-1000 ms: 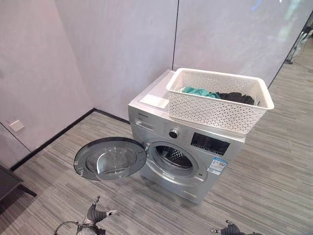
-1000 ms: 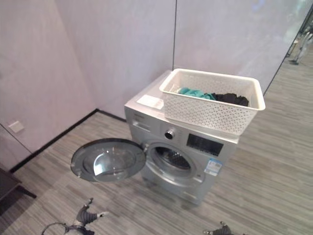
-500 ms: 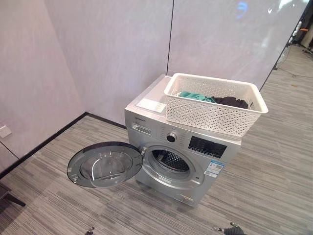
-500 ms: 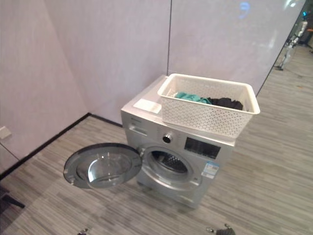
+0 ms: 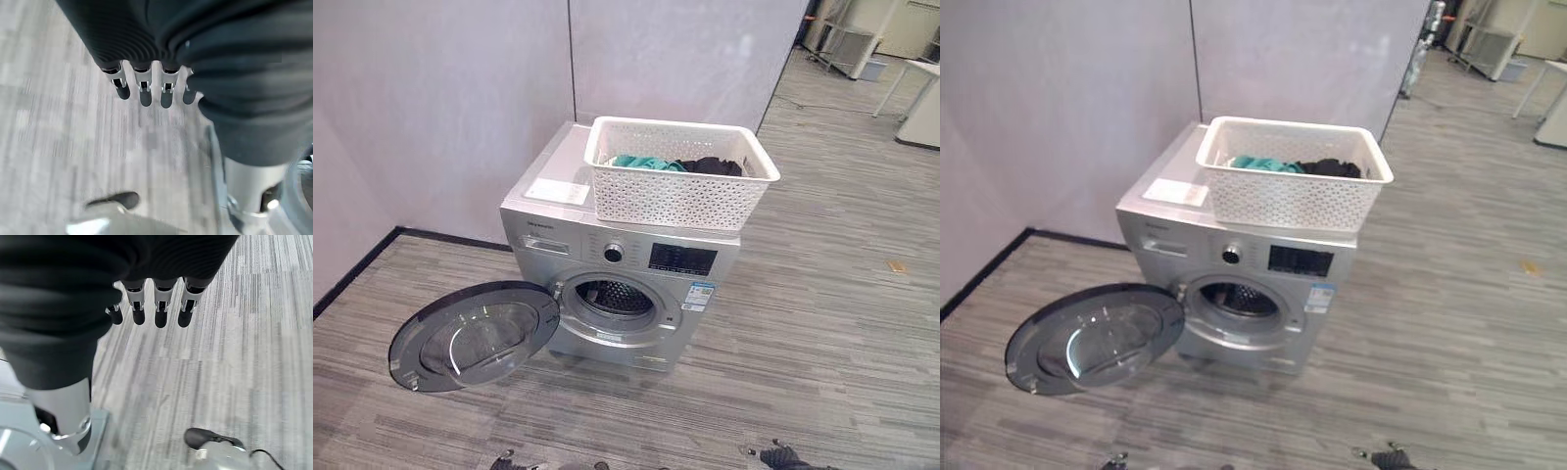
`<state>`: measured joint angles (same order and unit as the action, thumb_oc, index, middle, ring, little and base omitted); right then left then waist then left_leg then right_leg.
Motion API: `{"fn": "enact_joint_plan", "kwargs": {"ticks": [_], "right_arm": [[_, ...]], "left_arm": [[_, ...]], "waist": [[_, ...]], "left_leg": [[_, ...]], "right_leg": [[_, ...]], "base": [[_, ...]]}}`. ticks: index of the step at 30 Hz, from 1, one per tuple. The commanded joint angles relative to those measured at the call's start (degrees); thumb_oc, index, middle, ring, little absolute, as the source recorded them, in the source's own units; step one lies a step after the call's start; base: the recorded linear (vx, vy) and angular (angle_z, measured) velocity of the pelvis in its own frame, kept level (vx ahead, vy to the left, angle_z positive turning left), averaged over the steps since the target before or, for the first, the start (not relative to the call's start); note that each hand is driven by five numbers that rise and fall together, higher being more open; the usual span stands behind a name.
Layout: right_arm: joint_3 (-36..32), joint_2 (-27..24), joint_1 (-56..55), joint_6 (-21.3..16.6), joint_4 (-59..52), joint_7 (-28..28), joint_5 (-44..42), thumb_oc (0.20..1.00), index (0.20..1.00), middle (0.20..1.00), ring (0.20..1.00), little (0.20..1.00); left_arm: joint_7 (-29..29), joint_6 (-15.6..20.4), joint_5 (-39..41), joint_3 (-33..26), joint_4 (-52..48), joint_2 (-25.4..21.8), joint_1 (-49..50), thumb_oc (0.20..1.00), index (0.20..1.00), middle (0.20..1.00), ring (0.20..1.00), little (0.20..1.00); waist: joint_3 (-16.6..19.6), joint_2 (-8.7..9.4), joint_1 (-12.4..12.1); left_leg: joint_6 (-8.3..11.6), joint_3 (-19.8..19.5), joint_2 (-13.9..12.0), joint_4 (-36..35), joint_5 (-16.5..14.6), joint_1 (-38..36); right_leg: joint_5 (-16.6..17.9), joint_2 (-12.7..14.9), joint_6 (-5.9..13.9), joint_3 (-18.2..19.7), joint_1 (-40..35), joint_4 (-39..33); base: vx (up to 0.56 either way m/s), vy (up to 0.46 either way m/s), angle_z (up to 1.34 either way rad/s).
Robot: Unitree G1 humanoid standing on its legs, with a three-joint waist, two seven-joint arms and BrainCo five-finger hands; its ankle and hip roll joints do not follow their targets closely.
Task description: Grab the laundry basket,head to the washer,open it,put in the laundry and shut it.
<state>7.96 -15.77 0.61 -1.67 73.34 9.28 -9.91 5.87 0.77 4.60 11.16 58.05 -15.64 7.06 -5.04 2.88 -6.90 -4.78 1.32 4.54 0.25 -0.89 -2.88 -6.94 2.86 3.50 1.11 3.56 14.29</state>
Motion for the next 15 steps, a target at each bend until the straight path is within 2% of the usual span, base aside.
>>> {"fn": "enact_joint_plan", "kwargs": {"ticks": [1,5,8,9,10,12,13,14,15], "right_arm": [[0.73,-3.04,2.04,-2.0,0.16,0.0,-1.26,1.0,1.0,1.0,1.0,1.0],[0.9,-3.62,2.01,-1.82,0.4,0.31,-0.75,1.0,1.0,1.0,1.0,1.0],[1.06,-4.72,2.5,-2.32,-0.54,0.3,-1.5,1.0,1.0,1.0,1.0,1.0],[1.37,-5.19,2.97,-2.39,-0.98,0.18,-1.25,1.0,1.0,1.0,1.0,1.0],[1.52,-5.57,3.38,-2.31,-0.87,0.24,-0.93,1.0,1.0,1.0,1.0,1.0],[1.86,-6.39,4.68,-2.01,-0.16,0.59,-0.5,1.0,1.0,1.0,1.0,1.0],[1.5,-7.1,5.37,-1.81,0.14,0.87,-0.53,1.0,1.0,1.0,1.0,1.0],[1.5,-7.1,5.38,-1.81,0.14,0.86,-0.53,1.0,1.0,1.0,1.0,1.0],[1.55,-7.21,5.85,-1.85,-0.09,0.91,-0.61,1.0,1.0,1.0,1.0,1.0]], "left_arm": [[-0.44,1.25,-0.06,1.44,1.03,-0.08,-3.67,1.0,1.0,1.0,1.0,1.0],[-0.62,0.83,-0.95,2.65,2.97,0.4,-5.4,1.0,1.0,1.0,1.0,1.0],[-0.15,0.6,-1.98,3.27,6.77,1.0,-7.26,1.0,1.0,1.0,1.0,1.0],[0.1,0.59,-1.93,3.12,7.56,1.1,-7.77,1.0,1.0,1.0,1.0,1.0],[0.02,0.55,-1.69,3.26,8.06,1.34,-8.23,1.0,1.0,1.0,1.0,1.0],[0.24,0.63,-1.21,3.74,9.06,1.66,-9.2,1.0,1.0,1.0,1.0,1.0],[0.72,0.64,-0.68,3.52,10.03,1.59,-9.94,1.0,1.0,1.0,1.0,1.0],[0.72,0.65,-0.68,3.52,10.05,1.59,-9.96,1.0,1.0,1.0,1.0,1.0],[1.25,0.93,-0.33,3.15,10.91,1.31,-10.34,1.0,1.0,1.0,1.0,1.0]], "waist": [[1.18,-1.11,0.73],[1.75,-1.53,1.59],[1.38,-1.89,2.84],[0.77,-1.86,2.91],[0.41,-2.32,2.86],[-0.49,-3.02,2.51],[-0.7,-3.03,2.69],[-0.73,-2.99,2.67],[-0.5,-3.15,2.49]], "left_leg": [[0.75,-6.25,2.17,5.41,-5.78,0.76],[1.72,-7.45,1.34,6.58,-6.63,0.24],[3.08,-8.1,0.65,13.34,-9.1,1.82],[3.53,-8.33,0.92,18.49,-8.86,3.43],[3.68,-8.46,0.9,20.58,-8.52,4.56],[4.14,-10.08,1.19,23.1,-5.74,6.89],[4.44,-10.2,0.3,19.77,-5.03,9.03],[4.43,-10.17,0.34,19.7,-5.0,8.96],[5.02,-11.15,-0.6,15.89,-3.48,10.28]], "right_leg": [[5.13,-5.07,1.16,0.58,-2.25,-6.79],[5.23,-6.18,0.45,2.13,-4.11,-9.63],[5.09,-6.71,-0.48,2.66,-5.72,-10.85],[4.98,-6.63,-0.74,3.14,-6.0,-10.53],[4.88,-6.83,-1.01,3.19,-6.38,-10.35],[4.59,-6.89,-1.52,4.07,-7.23,-10.08],[3.76,-6.17,-1.19,4.27,-7.36,-9.67],[3.71,-6.13,-1.18,4.29,-7.37,-9.63],[2.98,-5.89,-0.94,5.18,-7.26,-9.3]], "base": [[0.12,-0.09,0.5],[0.12,-0.106,0.13],[0.12,-0.139,0.17],[0.08,-0.101,0.08],[0.06,-0.075,0.06],[0.06,0.006,-0.21],[0.07,0.04,-0.35],[0.11,0.108,-0.27],[0.06,0.072,-0.04]]}}
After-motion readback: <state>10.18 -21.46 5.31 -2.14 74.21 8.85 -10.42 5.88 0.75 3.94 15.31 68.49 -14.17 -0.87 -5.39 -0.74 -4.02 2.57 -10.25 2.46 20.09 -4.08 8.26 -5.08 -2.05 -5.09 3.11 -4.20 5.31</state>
